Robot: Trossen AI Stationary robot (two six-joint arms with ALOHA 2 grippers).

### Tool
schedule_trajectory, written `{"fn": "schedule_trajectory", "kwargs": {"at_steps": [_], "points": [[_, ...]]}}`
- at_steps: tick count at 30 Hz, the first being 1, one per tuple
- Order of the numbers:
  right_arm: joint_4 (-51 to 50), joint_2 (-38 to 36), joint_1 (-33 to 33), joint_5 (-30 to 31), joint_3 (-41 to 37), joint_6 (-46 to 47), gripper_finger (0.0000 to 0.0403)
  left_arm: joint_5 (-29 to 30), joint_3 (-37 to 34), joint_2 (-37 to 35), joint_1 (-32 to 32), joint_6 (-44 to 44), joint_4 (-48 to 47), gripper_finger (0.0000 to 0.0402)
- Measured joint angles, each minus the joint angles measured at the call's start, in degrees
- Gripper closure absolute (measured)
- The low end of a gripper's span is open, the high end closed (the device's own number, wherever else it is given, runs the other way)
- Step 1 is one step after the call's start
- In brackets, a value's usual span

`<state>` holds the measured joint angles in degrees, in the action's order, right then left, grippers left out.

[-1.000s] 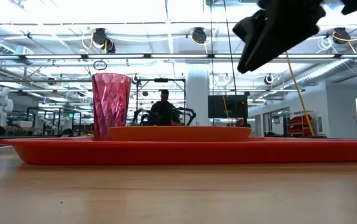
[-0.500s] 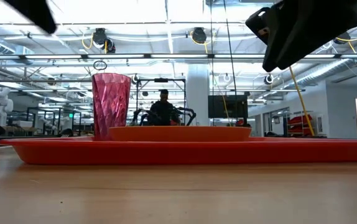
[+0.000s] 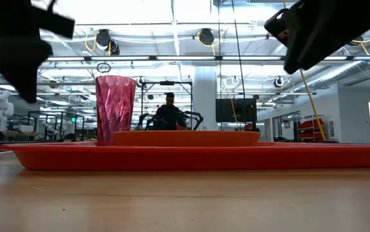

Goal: Pick and place plate/cup/fork/spoon on tray
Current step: Put the white orange fork on the right side of the orange plate

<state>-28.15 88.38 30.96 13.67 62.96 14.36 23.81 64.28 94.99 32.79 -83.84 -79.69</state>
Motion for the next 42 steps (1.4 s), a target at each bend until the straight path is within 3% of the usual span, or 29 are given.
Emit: {"fn": "schedule_trajectory", "kwargs": {"at_steps": [5, 17, 29, 42], "points": [[0.3, 0.0, 1.4, 0.0, 0.0, 0.6, 0.0321, -2.2, -6.8, -4.1, -3.8, 4.3, 9.5, 0.0186], [0.6, 0.0, 1.4, 0.0, 0.0, -0.4, 0.0321, -4.0, -19.8, -9.8, -7.8, 4.9, 20.1, 0.0186], [3.1, 0.0, 1.4, 0.0, 0.0, -1.8, 0.0321, -5.8, -24.7, -9.9, -11.5, 11.2, 30.7, 0.0186], [3.2, 0.0, 1.4, 0.0, 0.0, -2.0, 0.0321, -7.4, -24.7, -9.9, -12.9, 13.2, 33.3, 0.0186]]}}
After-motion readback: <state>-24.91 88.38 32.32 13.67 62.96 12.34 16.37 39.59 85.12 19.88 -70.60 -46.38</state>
